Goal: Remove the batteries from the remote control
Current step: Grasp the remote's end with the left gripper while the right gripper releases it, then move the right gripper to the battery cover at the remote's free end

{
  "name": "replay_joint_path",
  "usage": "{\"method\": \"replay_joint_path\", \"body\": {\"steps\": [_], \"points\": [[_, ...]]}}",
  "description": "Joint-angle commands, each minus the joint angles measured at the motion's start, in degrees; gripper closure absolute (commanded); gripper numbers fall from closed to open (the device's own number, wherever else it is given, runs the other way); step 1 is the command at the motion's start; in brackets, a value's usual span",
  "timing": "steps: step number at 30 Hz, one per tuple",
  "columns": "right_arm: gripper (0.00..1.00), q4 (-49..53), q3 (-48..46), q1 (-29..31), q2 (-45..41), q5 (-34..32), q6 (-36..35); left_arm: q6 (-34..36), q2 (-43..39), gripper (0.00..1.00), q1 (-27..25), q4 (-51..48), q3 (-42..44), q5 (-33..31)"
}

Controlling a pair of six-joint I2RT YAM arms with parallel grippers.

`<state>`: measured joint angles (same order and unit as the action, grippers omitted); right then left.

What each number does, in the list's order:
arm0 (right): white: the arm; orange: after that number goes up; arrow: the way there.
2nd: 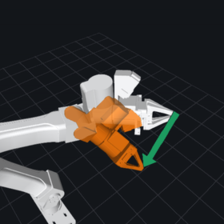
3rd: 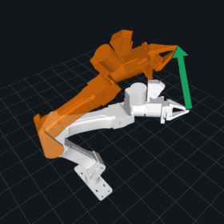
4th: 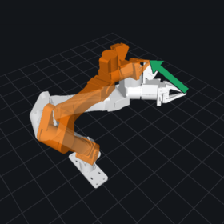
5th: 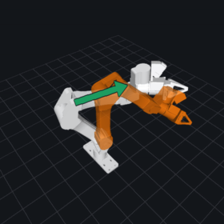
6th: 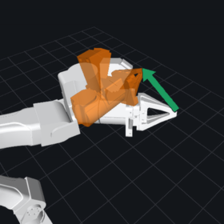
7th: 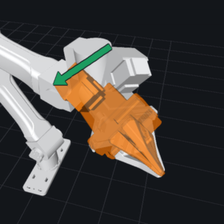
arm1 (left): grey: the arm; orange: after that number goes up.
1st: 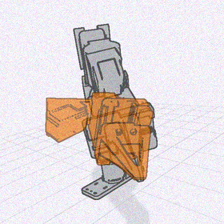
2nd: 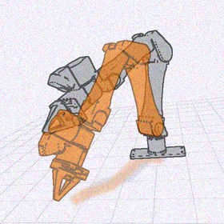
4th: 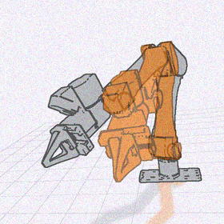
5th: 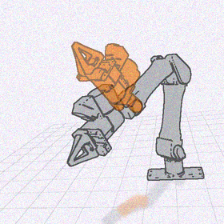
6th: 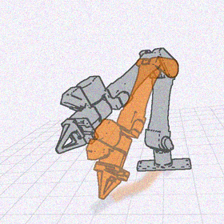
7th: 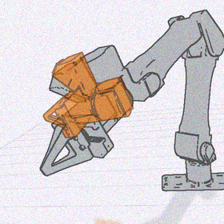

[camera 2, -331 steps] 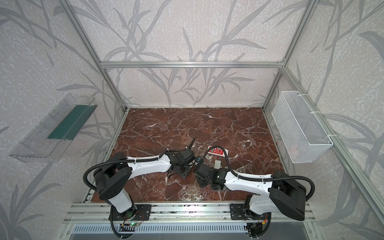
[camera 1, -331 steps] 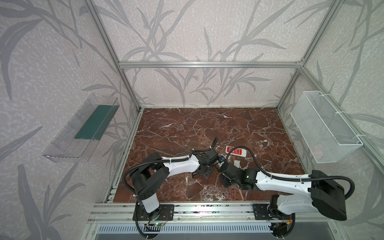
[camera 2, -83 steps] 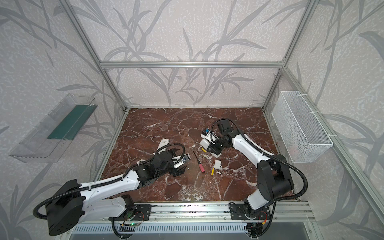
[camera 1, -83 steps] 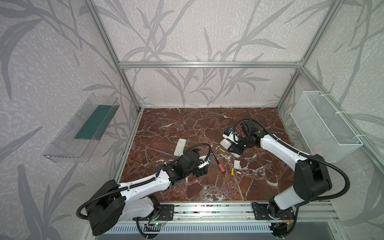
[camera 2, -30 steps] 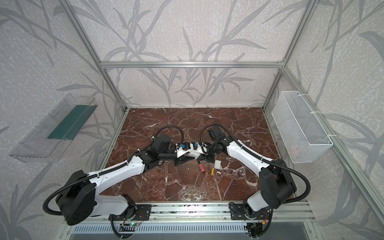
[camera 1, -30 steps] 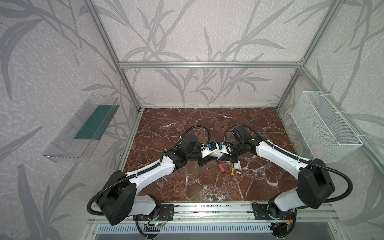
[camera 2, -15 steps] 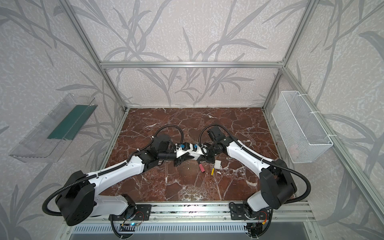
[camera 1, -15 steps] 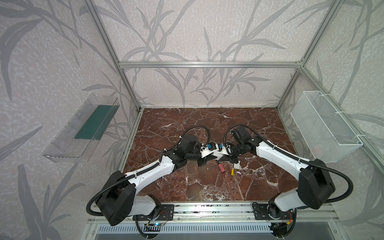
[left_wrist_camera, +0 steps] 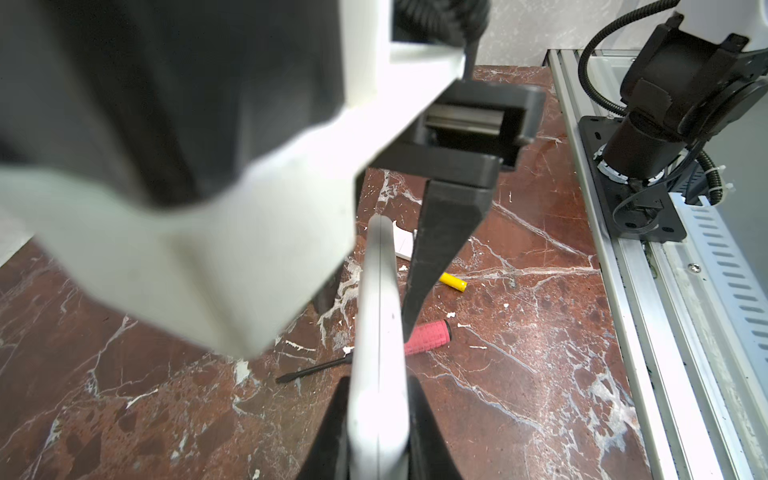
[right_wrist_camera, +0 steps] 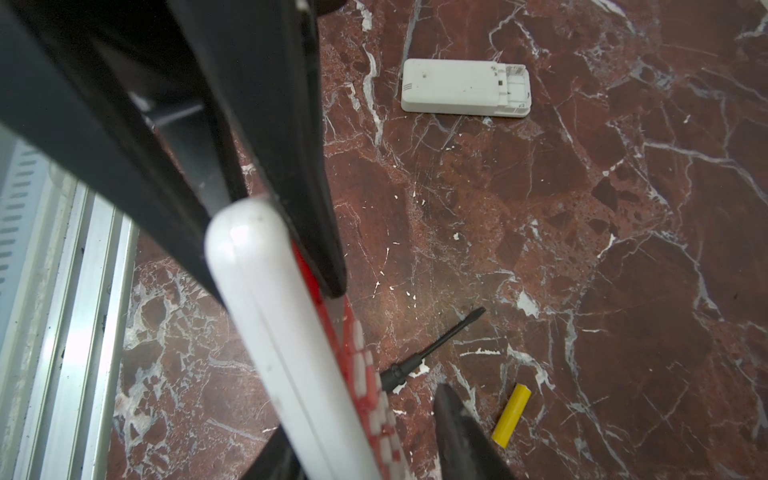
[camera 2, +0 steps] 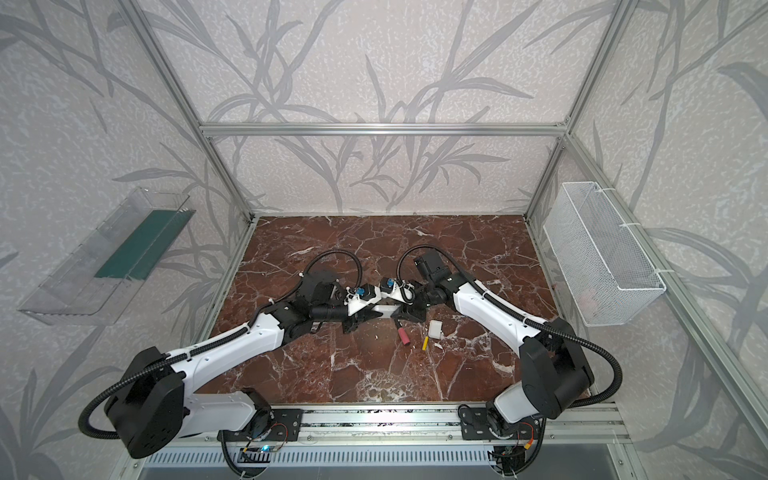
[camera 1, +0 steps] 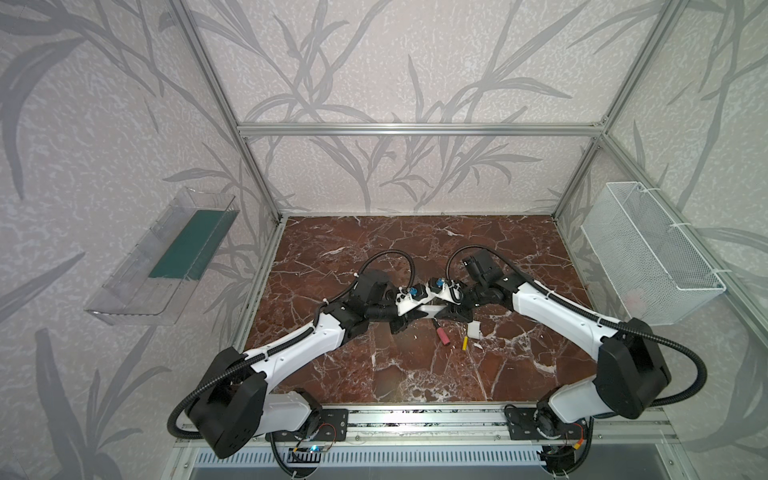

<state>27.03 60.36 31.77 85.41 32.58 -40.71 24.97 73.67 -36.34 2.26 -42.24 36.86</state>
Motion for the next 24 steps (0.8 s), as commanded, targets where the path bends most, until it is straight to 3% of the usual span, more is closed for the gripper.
{"method": "replay_joint_path", "body": {"steps": [1,9,16,24], "points": [[0.5,-1.9,0.1,-0.8,-2.7,-0.9,2.1,-3.5,-2.2,1.0,1.2,4.1,1.6,-0.7],[0.44,-8.0,-2.8,-6.7,-5.1,1.6,17.4,-14.2,-3.1,1.0,3.0,7.5,2.4,-5.1],[0.44,-14.3,-8.2,-9.3,-8.2,4.6,30.2,-28.5,-4.0,1.0,5.9,9.0,1.4,-6.4],[0.51,-19.6,-11.8,-10.2,-8.8,6.1,33.5,-37.3,-6.7,1.0,5.9,8.0,2.2,-10.8]]}}
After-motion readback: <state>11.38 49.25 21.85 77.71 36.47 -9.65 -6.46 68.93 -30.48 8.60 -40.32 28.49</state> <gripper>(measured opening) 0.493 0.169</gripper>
